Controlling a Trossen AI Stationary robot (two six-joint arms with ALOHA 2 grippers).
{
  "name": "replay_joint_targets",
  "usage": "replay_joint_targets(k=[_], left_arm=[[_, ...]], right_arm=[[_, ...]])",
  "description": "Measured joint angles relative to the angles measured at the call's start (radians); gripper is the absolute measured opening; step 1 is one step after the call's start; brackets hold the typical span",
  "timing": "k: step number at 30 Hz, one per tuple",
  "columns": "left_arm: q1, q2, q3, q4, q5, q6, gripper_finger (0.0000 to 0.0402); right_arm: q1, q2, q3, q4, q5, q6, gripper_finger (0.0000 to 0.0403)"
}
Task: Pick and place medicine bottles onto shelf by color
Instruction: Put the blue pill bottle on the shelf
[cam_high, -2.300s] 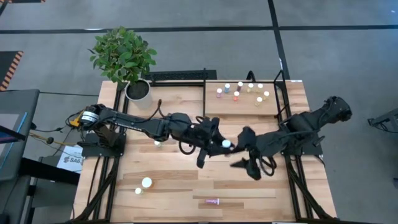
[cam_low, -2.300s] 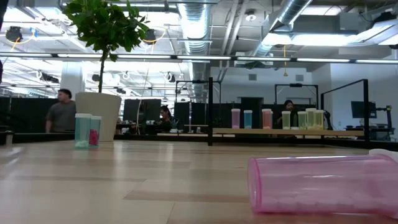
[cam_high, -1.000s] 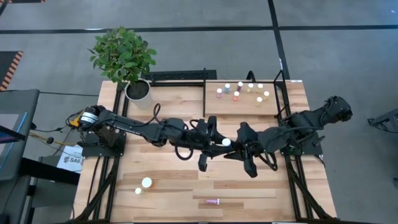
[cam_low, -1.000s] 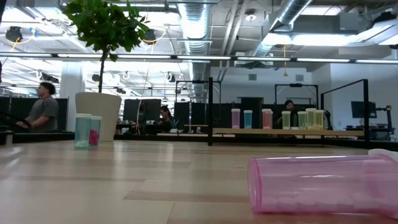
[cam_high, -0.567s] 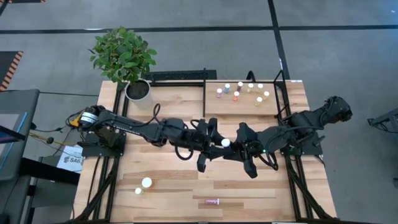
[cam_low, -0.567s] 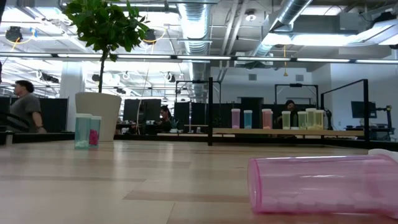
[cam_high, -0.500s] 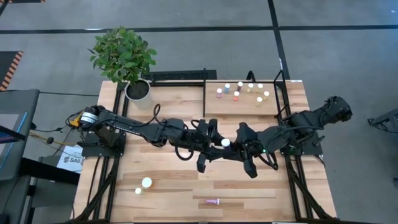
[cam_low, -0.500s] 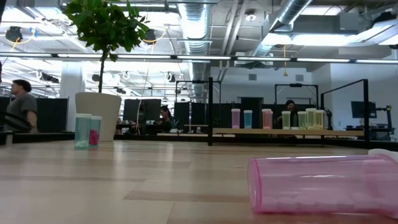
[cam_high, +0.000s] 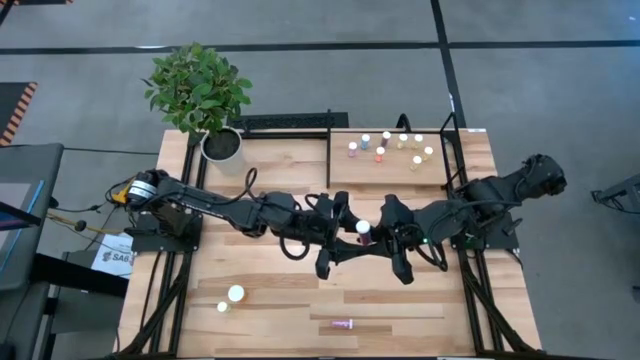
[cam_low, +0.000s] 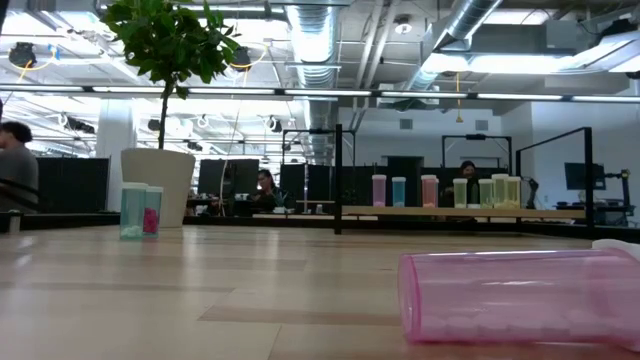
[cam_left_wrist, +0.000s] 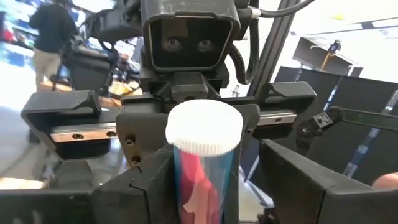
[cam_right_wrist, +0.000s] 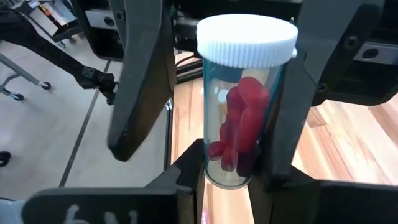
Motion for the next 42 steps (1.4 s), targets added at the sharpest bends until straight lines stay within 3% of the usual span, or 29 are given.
replay_joint_targets(k=[7,18,26,31,33,36,39,42], left_arm=[[-0.007,-0.002,0.001,0.006,-0.104,0.071,0.016],[-0.007,0.001,0.0,0.025,-0.125,0.098,0.0069],[-0.005,0.004,-0.002,0.026,-0.089,0.097,0.0081],[-0.002,0.004,-0.004,-0.076,-0.088,0.058,0.0081],[0.005,0.004,-0.004,-0.145,-0.025,-0.011,0.008],[0.018,0.02,-0.004,-0.215,0.133,-0.143,0.008],[0.029,0.047,-0.004,-0.217,0.303,-0.269,0.008],[0.029,0.068,-0.004,-0.186,0.389,-0.331,0.008]], right_arm=[[-0.001,0.0,0.015,0.003,0.006,-0.007,0.0093],[0.0,-0.009,0.015,0.004,0.014,-0.02,0.0099],[0.003,-0.048,0.034,-0.085,-0.125,0.039,0.0177],[0.013,-0.073,0.104,-0.226,-0.166,0.123,0.0227],[0.022,-0.076,0.129,-0.229,-0.166,0.099,0.0238],[0.043,-0.079,0.144,-0.227,-0.164,-0.065,0.0242],[0.065,-0.074,0.138,-0.227,-0.165,-0.283,0.0243],[0.07,-0.043,0.137,-0.221,-0.164,-0.435,0.0244]])
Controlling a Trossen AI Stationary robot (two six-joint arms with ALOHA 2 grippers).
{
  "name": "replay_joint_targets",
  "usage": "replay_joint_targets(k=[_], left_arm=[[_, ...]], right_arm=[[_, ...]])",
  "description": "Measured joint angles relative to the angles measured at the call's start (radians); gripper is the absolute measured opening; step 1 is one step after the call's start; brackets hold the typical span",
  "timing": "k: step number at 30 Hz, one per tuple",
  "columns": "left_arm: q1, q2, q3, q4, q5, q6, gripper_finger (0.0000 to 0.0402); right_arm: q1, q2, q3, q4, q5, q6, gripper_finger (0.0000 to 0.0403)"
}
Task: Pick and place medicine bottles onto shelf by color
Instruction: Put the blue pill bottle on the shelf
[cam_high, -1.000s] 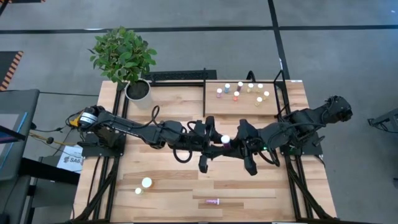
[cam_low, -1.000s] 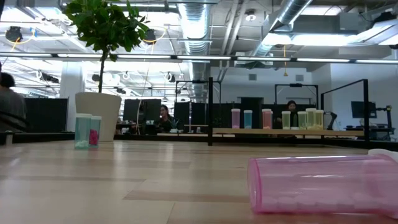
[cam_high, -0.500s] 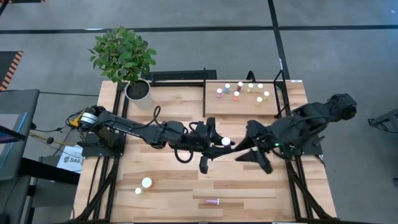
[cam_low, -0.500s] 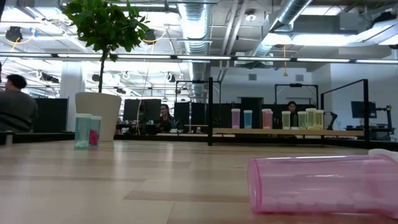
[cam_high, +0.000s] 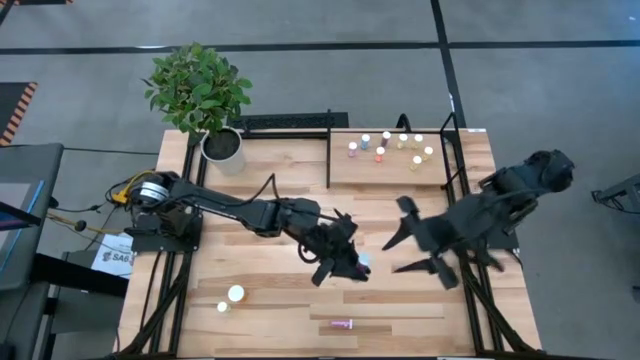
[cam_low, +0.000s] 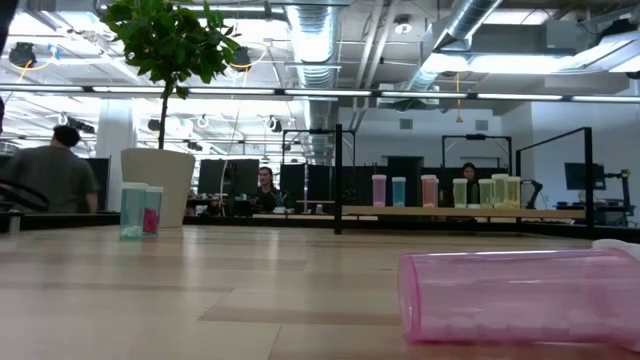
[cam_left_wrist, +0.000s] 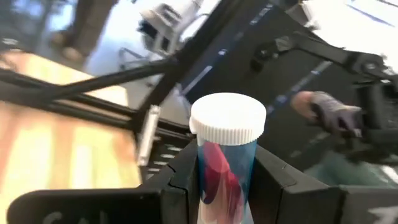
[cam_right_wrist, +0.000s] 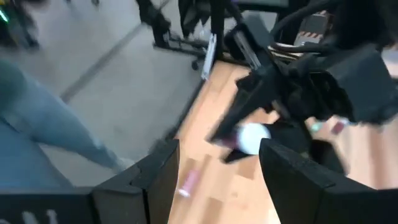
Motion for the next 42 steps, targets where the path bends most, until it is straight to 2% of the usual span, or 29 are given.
replay_joint_targets(k=[6,10,21,35,42], left_arm=[[-0.016,0.044,0.001,0.199,0.17,-0.035,0.008],[-0.023,0.064,0.002,0.227,0.229,-0.082,0.008],[-0.016,0.062,0.002,0.191,0.198,-0.073,0.008],[-0.007,0.062,0.002,0.2,0.203,-0.065,0.008],[-0.007,0.062,0.002,0.228,0.204,-0.065,0.008]], right_arm=[[0.011,0.088,-0.002,0.002,0.002,-0.205,0.0244],[0.011,0.123,-0.002,0.028,0.003,-0.266,0.0244],[-0.005,0.162,-0.001,0.133,0.004,-0.309,0.0244],[-0.009,0.184,-0.002,0.138,0.002,-0.307,0.0244],[-0.009,0.183,-0.002,0.137,0.001,-0.305,0.0212]])
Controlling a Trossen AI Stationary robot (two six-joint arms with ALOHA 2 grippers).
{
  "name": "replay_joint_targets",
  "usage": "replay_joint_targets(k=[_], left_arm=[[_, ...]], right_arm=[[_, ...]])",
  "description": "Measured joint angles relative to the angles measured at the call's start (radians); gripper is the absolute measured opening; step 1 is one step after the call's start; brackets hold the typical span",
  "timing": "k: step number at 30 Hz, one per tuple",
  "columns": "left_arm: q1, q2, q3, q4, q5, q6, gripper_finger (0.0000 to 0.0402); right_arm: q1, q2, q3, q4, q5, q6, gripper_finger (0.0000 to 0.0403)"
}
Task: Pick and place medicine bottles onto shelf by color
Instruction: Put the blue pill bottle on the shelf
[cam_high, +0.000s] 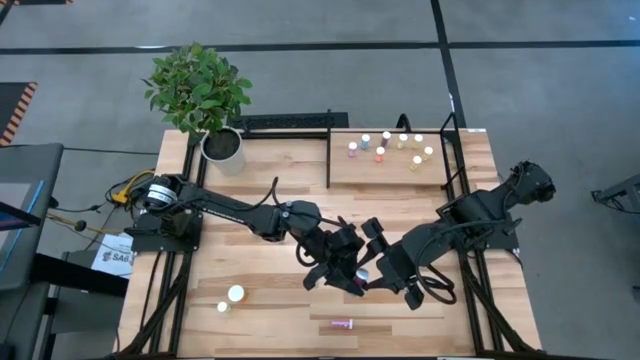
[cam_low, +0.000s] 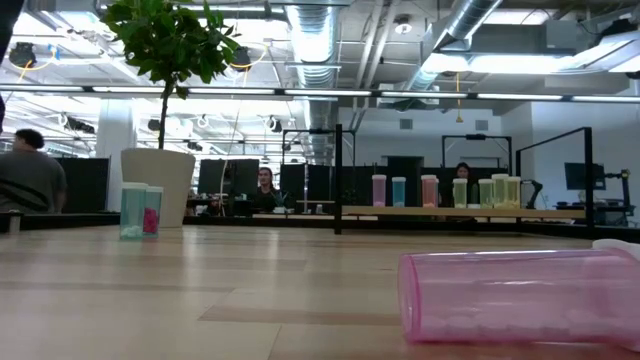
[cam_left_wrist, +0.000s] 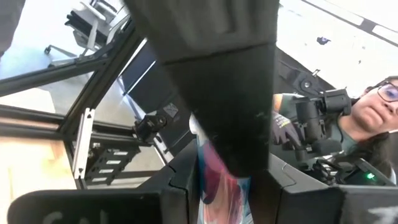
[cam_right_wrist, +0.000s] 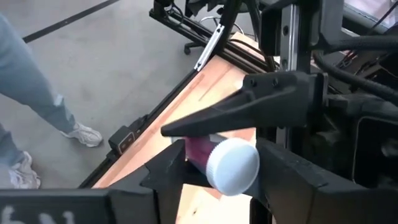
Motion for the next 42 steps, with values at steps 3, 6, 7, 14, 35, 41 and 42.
replay_joint_targets(k=[3,6,7,14,35,41,42], left_arm=[[0.0,0.0,0.0,0.008,0.006,0.0,0.008],[0.0,0.0,0.0,0.007,0.007,0.0,0.008],[-0.001,0.0,0.0,0.006,0.008,0.0,0.008],[-0.002,0.0,0.0,0.005,0.008,-0.006,0.008],[0.058,-0.002,0.001,-0.008,-0.164,-0.091,0.0239],[0.089,-0.002,0.001,-0.107,-0.307,-0.09,0.0241],[0.092,-0.002,0.001,-0.123,-0.331,-0.09,0.0241]], right_arm=[[0.0,0.0,0.0,0.003,0.0,0.001,0.0188],[0.0,0.0,0.0,0.004,-0.002,0.002,0.0161],[0.0,0.0,0.0,0.005,-0.002,0.002,0.0153],[0.0,-0.001,0.0,0.005,-0.005,0.022,0.0123],[-0.001,-0.031,0.152,-0.462,0.003,0.347,0.0119],[0.012,-0.031,0.23,-0.785,0.003,0.475,0.0119],[0.016,-0.034,0.23,-0.79,0.004,0.479,0.0119]])
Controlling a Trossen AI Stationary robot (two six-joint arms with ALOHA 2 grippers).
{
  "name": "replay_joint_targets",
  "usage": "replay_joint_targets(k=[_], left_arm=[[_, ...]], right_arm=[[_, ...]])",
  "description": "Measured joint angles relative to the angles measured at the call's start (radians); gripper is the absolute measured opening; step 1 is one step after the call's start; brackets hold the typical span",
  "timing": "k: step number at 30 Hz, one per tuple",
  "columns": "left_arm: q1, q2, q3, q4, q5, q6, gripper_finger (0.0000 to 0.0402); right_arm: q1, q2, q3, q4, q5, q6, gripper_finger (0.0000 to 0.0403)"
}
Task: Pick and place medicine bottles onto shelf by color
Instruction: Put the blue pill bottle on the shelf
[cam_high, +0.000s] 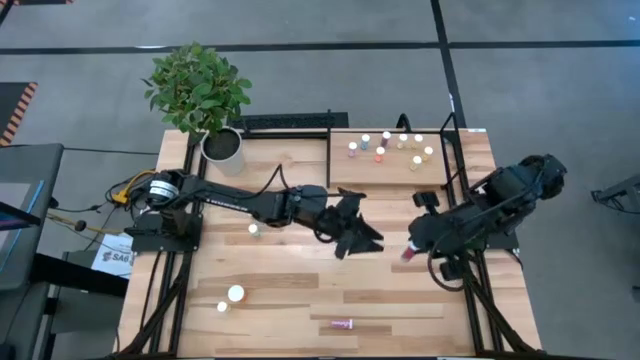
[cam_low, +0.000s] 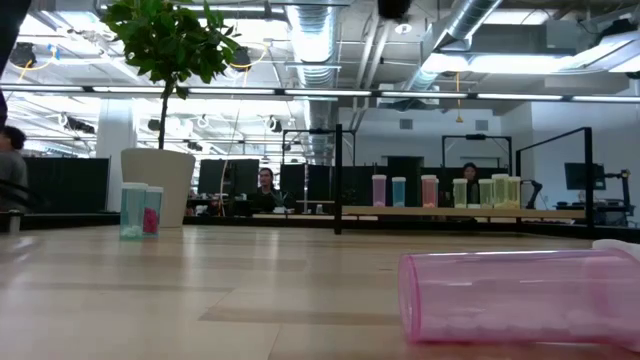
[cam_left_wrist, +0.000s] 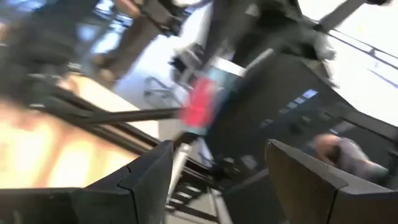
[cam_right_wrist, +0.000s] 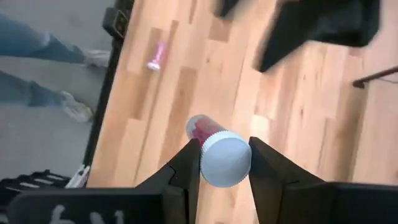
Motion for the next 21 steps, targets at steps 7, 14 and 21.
replay_joint_targets(k=[7,14,21], left_arm=[[0.004,0.0,0.0,-0.023,-0.098,0.003,0.024],[0.016,0.0,0.0,-0.026,-0.09,0.003,0.024],[0.12,-0.014,0.0,-0.026,0.034,0.12,0.024]], right_arm=[[0.052,-0.107,-0.028,0.011,0.06,-0.04,0.0126],[-0.03,-0.256,-0.138,0.01,0.355,-0.068,0.0126],[-0.325,-0.361,-0.401,0.096,0.429,-0.123,0.0129]])
